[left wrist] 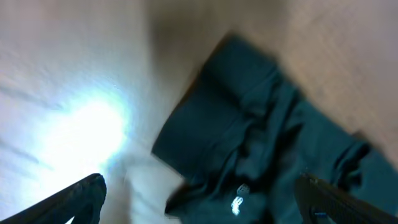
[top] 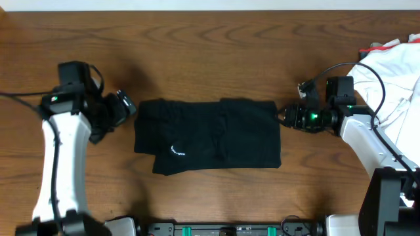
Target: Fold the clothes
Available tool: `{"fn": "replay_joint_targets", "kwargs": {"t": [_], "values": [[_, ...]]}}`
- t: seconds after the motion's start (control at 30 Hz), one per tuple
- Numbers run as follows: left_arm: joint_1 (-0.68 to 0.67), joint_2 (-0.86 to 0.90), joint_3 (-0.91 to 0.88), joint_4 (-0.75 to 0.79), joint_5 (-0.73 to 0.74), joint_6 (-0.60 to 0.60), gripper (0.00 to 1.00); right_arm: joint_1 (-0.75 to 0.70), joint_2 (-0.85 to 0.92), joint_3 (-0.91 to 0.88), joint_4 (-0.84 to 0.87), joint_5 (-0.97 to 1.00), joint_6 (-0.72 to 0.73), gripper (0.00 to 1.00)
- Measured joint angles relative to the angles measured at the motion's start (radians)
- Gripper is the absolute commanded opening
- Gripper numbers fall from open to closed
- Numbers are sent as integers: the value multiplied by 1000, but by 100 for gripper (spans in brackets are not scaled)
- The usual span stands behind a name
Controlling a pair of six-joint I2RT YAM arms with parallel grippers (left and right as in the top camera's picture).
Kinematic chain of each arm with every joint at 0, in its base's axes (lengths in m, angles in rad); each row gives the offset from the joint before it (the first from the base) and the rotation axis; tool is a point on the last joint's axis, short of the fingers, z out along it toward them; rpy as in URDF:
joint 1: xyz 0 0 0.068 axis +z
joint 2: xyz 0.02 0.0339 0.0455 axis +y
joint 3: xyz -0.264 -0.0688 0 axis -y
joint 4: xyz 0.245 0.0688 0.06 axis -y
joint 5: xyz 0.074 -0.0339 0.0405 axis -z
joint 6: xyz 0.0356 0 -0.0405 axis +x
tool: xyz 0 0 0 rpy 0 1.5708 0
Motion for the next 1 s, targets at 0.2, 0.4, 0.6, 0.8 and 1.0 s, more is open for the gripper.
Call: {"fn": "replay_joint_targets", "kwargs": {"t": [0.2, 0.4, 0.6, 0.8, 1.0], "values": [[-69, 147, -60, 19, 14, 42, 98, 0, 0, 0, -3, 14, -18, 53], [-91, 266, -73, 103, 6, 69, 98, 0, 0, 0, -12, 21, -21, 52], [-90, 376, -73, 145, 45, 163, 98, 0, 0, 0, -21, 23, -22, 52], [-90, 427, -72, 150, 157, 308, 98, 0, 0, 0, -23, 24, -22, 51], [-102, 412, -96, 204, 214, 377, 98, 0, 0, 0, -24, 24, -22, 51]]}}
